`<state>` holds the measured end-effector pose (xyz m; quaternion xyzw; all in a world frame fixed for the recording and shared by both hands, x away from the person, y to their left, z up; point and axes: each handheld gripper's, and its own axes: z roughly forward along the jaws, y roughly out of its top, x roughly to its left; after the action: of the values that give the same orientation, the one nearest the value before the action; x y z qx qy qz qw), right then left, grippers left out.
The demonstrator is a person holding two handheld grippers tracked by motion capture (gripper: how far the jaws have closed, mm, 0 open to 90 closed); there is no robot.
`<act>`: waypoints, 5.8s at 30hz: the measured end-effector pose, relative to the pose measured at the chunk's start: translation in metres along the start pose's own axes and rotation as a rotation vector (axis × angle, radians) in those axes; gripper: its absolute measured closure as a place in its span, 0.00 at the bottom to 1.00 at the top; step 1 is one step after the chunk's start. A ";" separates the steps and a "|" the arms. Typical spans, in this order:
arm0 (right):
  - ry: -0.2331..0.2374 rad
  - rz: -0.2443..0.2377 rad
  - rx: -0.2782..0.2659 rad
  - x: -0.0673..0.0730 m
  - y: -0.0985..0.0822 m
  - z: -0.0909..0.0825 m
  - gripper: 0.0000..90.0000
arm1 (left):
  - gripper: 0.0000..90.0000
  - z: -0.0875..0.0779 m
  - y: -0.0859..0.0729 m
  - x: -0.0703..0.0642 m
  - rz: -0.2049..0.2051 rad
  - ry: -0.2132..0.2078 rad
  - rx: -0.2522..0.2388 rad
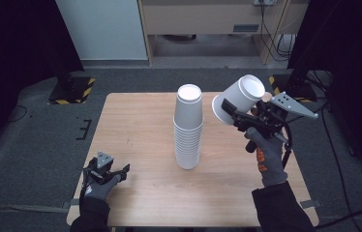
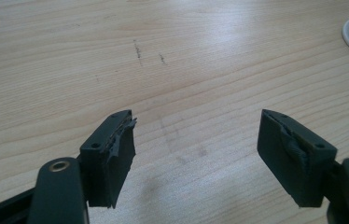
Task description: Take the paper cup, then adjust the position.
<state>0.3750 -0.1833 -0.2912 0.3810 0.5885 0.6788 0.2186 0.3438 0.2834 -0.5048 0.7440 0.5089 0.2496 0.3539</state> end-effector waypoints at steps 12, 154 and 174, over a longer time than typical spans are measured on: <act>-0.030 0.074 0.049 -0.024 -0.035 -0.026 0.17 | 0.34 -0.002 0.002 -0.005 0.007 -0.023 -0.036; -0.009 0.511 0.114 -0.055 -0.142 -0.066 0.17 | 0.47 0.035 0.084 -0.226 0.234 -0.530 -0.413; 0.007 0.523 0.138 -0.053 -0.145 -0.062 0.17 | 0.49 0.060 0.096 -0.235 0.223 -0.533 -0.457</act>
<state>0.3377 -0.2315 -0.4461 0.5315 0.5159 0.6717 0.0073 0.3595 0.0254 -0.4701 0.7356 0.2456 0.1913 0.6017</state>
